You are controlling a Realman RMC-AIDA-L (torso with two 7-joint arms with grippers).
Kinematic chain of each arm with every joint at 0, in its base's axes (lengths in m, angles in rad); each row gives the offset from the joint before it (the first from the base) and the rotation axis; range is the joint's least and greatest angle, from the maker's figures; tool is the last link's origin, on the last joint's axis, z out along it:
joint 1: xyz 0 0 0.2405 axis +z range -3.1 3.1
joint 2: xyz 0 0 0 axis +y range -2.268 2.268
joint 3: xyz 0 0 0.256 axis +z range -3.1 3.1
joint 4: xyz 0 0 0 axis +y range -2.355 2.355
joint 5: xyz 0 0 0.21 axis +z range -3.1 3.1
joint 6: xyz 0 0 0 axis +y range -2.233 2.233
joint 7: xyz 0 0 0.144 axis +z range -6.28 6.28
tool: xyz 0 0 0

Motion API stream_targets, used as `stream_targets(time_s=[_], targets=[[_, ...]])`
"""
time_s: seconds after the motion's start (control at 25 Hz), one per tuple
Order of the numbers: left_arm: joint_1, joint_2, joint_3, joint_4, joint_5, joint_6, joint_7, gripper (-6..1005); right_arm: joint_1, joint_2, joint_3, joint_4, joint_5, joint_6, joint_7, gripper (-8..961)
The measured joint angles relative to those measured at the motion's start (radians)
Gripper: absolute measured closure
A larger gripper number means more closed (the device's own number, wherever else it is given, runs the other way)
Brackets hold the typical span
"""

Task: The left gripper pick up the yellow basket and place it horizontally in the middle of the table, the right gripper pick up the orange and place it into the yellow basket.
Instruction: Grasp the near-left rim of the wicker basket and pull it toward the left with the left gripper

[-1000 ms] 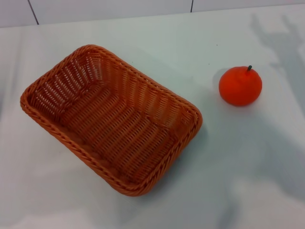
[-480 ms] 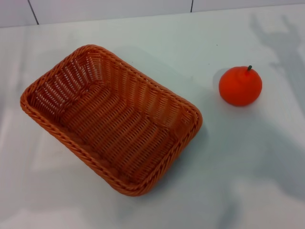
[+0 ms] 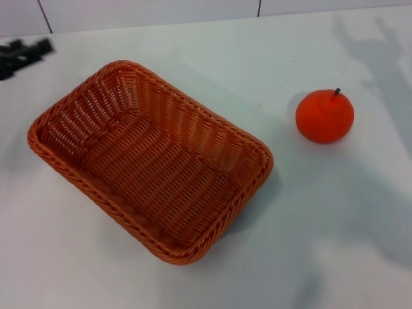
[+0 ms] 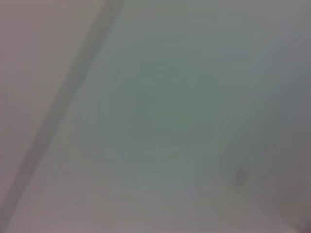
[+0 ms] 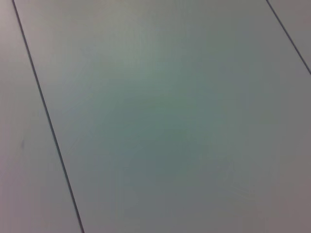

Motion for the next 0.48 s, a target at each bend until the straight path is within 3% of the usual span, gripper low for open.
stream_targets(time_s=[0.04,0.2,0.32,0.36,0.48], targets=[[-0.039,0.02,0.001,0.009,0.087,0.037,-0.059,127,0.001,0.0,0.0,0.0,0.0,0.0,0.001,22],[-0.136,0.052,0.003,0.066,0.317,0.125,-0.152,127,0.003,-0.001,-0.001,-0.002,-0.001,0.001,0.002,24],[-0.15,0.056,0.006,0.078,0.352,0.138,-0.161,127,0.002,-0.001,-0.002,-0.002,-0.001,0.002,0.002,25],[-0.186,0.064,0.023,0.108,0.441,0.156,-0.183,127,0.002,-0.001,-0.002,-0.002,-0.001,0.002,0.002,25],[-0.209,0.059,0.041,0.148,0.513,0.154,-0.193,128,0.001,0.0,-0.004,0.0,-0.001,0.001,0.002,27]])
